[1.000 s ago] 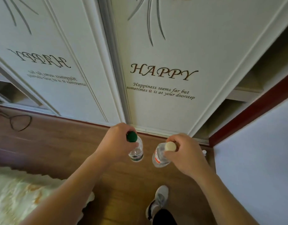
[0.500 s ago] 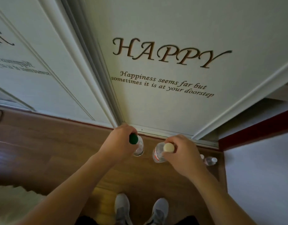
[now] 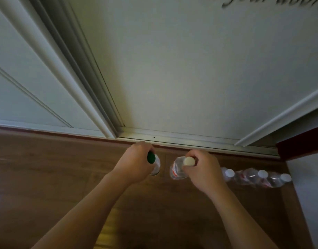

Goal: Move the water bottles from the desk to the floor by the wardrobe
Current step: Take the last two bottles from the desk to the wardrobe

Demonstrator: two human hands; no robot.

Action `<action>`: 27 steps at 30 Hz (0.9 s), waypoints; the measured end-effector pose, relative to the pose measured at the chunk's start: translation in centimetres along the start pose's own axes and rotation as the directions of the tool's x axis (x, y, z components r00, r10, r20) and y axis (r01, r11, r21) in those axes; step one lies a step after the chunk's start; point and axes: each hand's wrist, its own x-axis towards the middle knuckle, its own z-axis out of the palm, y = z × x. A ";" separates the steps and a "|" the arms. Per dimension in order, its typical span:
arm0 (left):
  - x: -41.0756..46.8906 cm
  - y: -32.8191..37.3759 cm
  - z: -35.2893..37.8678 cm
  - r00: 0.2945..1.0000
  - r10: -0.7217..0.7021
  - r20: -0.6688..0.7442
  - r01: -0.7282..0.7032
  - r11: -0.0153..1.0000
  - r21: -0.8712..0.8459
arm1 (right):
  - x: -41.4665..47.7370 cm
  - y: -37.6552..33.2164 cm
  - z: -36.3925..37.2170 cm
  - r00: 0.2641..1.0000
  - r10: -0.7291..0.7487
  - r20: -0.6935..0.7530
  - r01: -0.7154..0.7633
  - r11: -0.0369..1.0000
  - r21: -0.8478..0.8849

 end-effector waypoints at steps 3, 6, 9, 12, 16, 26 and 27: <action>2.2 -2.6 4.5 1.000 0.012 0.006 -0.012 1.000 0.003 | 2.1 2.9 4.6 0.999 0.046 -0.001 -0.046 0.999 -0.020; 4.1 -4.3 7.9 0.999 0.012 0.033 -0.011 1.000 -0.012 | 3.6 4.9 7.8 0.995 0.096 0.016 -0.095 0.994 -0.049; 5.7 -5.3 10.3 0.999 -0.003 0.041 0.004 1.000 -0.022 | 4.6 6.4 9.7 0.991 0.121 0.061 -0.115 0.990 -0.084; 6.5 -5.7 11.9 0.999 0.008 0.041 -0.006 0.999 -0.034 | 5.5 7.5 10.9 0.987 0.147 0.072 -0.140 0.986 -0.086; 7.3 -6.1 13.0 0.999 0.020 0.041 -0.018 0.999 -0.036 | 6.2 8.6 11.8 0.980 0.186 0.072 -0.179 0.979 -0.095; 7.8 -6.5 14.4 0.995 0.066 0.071 -0.062 0.997 -0.047 | 6.7 9.7 12.2 0.988 0.148 0.050 -0.142 0.984 -0.104; 7.9 -6.5 14.5 0.995 0.067 0.070 -0.064 0.997 -0.043 | 6.7 9.8 12.2 0.988 0.149 0.046 -0.143 0.985 -0.101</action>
